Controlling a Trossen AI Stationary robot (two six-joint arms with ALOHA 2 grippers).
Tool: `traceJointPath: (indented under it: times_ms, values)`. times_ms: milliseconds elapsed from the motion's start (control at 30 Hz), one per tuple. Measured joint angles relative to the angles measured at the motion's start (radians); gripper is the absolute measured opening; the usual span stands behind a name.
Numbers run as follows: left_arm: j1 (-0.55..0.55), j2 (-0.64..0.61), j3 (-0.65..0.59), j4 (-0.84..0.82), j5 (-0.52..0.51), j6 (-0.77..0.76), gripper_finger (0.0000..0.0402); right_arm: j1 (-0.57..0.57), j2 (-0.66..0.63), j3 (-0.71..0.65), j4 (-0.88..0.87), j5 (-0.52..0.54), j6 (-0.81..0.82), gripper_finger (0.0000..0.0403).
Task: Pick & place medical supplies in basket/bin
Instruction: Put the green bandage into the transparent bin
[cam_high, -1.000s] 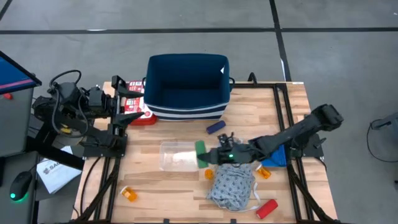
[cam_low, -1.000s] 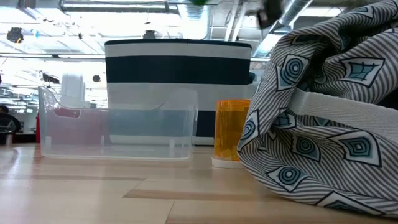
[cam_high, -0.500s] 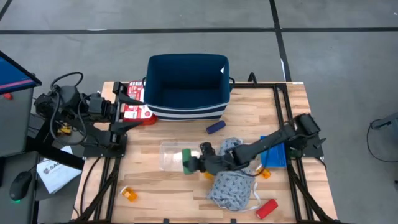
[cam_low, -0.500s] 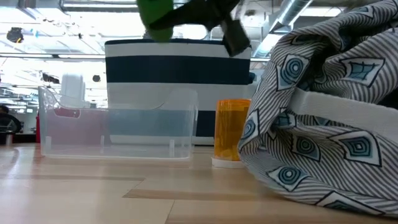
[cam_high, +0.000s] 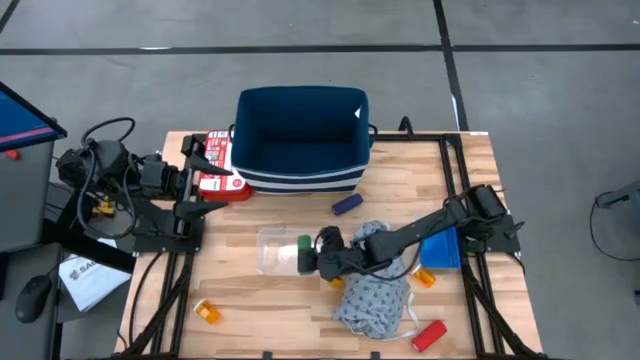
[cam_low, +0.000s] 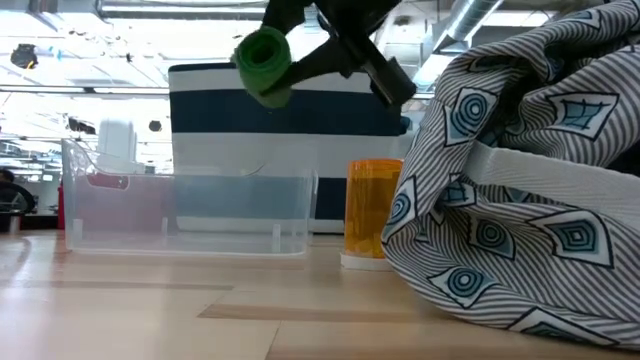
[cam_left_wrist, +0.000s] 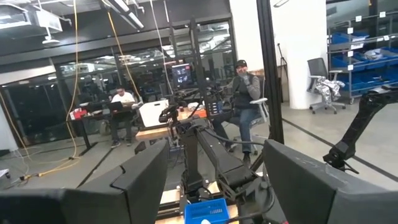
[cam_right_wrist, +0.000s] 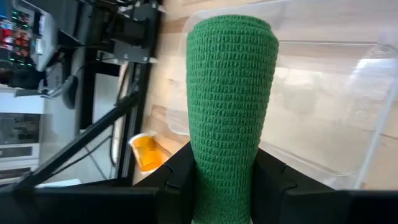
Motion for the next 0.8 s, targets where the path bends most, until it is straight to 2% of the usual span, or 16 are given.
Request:
traceJointPath:
  times_ms: [167, 500, 800]
  values:
    - [0.000, 0.000, 0.000, 0.000, 0.000, 0.000, 0.0253, -0.019, 0.005, -0.001, -0.055, -0.013, -0.001, 0.0102]
    - [0.000, 0.000, 0.000, 0.001, 0.000, -0.001, 0.0253, -0.040, 0.006, -0.001, -0.053, -0.038, -0.048, 0.0107]
    - [0.000, 0.000, 0.000, 0.001, 0.000, -0.001, 0.0253, -0.040, 0.006, -0.001, -0.098, -0.045, -0.016, 0.0189]
